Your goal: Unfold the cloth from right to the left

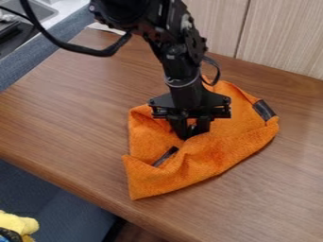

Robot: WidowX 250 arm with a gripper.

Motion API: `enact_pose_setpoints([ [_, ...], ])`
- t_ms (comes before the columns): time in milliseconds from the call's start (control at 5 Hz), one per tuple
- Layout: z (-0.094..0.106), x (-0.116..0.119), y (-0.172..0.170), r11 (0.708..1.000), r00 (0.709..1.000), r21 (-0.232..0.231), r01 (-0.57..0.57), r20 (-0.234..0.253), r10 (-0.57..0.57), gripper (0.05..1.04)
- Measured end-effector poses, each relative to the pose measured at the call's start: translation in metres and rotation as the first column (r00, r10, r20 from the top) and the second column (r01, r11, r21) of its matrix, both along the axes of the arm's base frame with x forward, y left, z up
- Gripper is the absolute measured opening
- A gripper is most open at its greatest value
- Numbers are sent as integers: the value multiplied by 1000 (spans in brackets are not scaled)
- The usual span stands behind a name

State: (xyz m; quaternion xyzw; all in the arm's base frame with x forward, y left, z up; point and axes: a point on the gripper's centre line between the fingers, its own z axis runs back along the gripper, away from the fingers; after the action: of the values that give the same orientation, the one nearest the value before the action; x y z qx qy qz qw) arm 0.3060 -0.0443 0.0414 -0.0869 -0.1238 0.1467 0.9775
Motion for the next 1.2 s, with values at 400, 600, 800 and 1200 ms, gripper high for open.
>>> enact_pose_setpoints([
  [400,0,0,-1,1000,1000,6,13,1,-13,81],
  [600,9,-3,0,1000,999,18,25,19,-26,71],
  [800,33,-8,7,999,998,42,29,53,-31,69],
  [1200,89,-40,41,995,988,65,-75,139,65,69],
])
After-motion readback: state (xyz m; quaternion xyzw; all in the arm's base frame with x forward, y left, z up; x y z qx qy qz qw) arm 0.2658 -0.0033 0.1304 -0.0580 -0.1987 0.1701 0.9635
